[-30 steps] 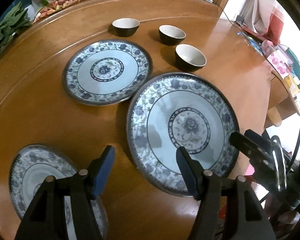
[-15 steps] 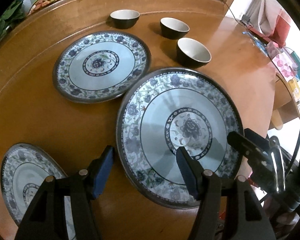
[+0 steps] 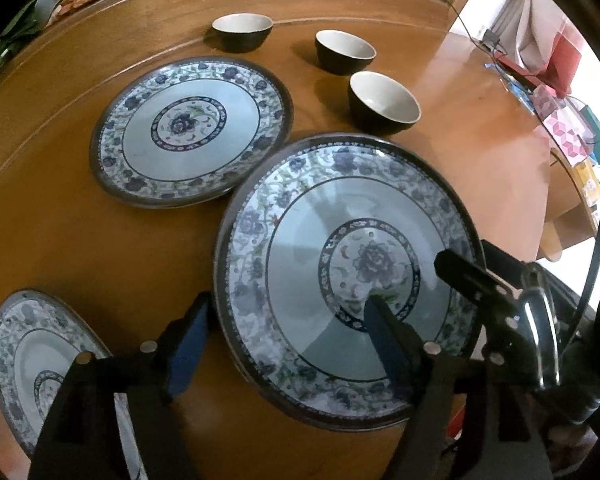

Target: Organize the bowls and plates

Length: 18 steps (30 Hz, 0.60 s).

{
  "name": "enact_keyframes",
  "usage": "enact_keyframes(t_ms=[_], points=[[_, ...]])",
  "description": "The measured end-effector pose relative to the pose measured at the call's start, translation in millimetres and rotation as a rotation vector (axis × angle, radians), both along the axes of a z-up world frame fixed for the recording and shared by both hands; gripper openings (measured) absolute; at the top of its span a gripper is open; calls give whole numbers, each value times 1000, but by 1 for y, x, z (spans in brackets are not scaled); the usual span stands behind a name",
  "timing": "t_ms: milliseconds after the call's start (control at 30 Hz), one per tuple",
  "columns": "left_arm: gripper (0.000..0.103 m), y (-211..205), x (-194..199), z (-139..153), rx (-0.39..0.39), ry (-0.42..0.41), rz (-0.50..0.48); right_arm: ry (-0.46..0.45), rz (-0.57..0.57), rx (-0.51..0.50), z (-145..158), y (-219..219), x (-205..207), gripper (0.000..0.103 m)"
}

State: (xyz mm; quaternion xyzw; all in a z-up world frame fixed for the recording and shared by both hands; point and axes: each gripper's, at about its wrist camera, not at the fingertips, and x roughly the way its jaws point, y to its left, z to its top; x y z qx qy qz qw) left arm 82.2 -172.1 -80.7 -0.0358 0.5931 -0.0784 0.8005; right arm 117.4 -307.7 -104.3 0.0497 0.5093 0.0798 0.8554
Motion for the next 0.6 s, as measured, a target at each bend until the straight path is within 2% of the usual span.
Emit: enact_keyframes(t_ms=[133, 600], points=[[85, -1, 0, 0, -5, 0, -1, -3, 13, 12, 0, 0, 2, 59], [84, -3, -1, 0, -11, -22, 27, -27, 71, 25, -1, 2, 5, 58]])
